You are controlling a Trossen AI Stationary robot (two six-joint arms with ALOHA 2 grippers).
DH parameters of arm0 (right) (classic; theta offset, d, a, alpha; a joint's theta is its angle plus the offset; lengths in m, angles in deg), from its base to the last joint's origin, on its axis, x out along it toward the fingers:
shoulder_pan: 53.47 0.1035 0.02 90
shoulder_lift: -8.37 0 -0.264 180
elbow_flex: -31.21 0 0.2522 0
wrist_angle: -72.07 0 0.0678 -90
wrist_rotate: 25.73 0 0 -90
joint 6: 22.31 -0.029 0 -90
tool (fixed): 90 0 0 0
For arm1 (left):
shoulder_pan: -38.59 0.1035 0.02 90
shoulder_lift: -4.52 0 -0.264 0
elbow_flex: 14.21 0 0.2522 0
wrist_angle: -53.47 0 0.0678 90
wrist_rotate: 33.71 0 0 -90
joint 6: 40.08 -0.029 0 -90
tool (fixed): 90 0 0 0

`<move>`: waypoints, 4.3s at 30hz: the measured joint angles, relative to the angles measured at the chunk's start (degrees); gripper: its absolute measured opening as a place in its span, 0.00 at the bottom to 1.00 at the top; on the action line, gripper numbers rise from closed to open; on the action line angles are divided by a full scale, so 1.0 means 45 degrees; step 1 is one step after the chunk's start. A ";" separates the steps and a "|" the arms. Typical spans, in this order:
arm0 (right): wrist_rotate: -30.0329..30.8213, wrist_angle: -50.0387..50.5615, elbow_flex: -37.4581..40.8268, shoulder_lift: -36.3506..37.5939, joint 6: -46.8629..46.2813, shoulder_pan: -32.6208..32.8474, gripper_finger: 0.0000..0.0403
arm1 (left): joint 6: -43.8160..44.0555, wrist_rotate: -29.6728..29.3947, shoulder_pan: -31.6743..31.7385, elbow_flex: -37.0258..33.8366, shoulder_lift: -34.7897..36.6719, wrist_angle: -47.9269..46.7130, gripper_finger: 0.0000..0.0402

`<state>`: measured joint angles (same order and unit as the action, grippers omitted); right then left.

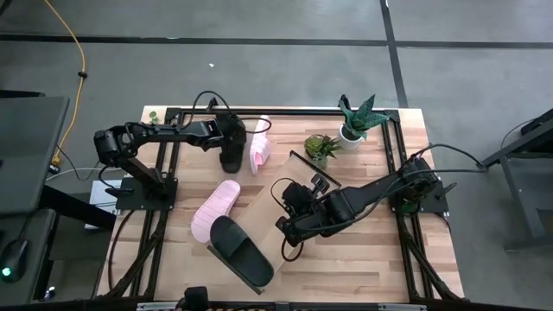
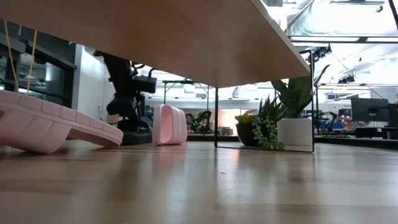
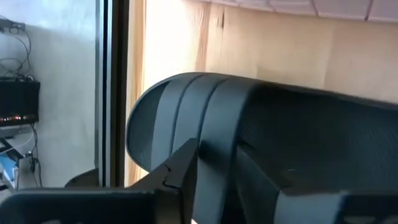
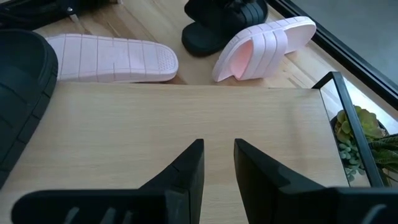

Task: Pick and place slides into the shelf
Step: Put the black slide on the shelf

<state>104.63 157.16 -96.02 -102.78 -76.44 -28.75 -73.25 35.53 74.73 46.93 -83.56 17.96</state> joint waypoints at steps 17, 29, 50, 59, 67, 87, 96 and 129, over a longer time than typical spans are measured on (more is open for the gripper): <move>0.0102 0.0001 -0.0005 0.0005 0.0035 -0.0080 0.19 | 0.0088 0.0078 -0.0042 0.0112 0.0029 -0.0801 0.01; 0.0706 0.0015 -0.0005 0.0077 0.0034 -0.0080 0.19 | 0.1212 -0.0787 -0.0034 0.2211 0.0344 -0.3837 0.01; 0.2127 0.0297 -0.0010 0.1651 0.0130 -0.0081 0.19 | 0.3487 -0.0725 -0.0693 0.8071 0.2397 -1.0213 0.00; -0.0280 -0.0980 -0.0010 0.1987 0.0139 -0.0700 0.23 | 0.5905 -0.1014 -0.3702 1.0462 0.2454 -1.1882 0.00; -0.2886 -0.3269 -0.0010 0.1987 0.0739 -0.1479 0.44 | 0.7577 -0.3026 -0.7219 1.0656 0.2429 -1.1958 0.00; -0.5770 -0.5676 -0.0010 0.1938 -0.0657 -0.2747 0.64 | 0.9068 -0.6098 -1.0040 1.0656 0.1300 -1.2078 0.00; -0.5583 -0.7606 -0.0010 0.1938 -0.1296 -0.3273 0.64 | 0.8969 -0.6994 -1.0043 1.0652 0.1307 -1.2132 0.00; -0.7443 -0.9914 -0.0010 0.1933 -0.1678 -0.4991 0.64 | 0.6319 -0.9252 -1.0020 1.3344 0.1014 -1.1673 0.00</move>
<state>71.14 112.54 -96.06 -94.09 -83.99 -51.21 -44.81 -6.11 29.64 106.97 -78.99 -34.57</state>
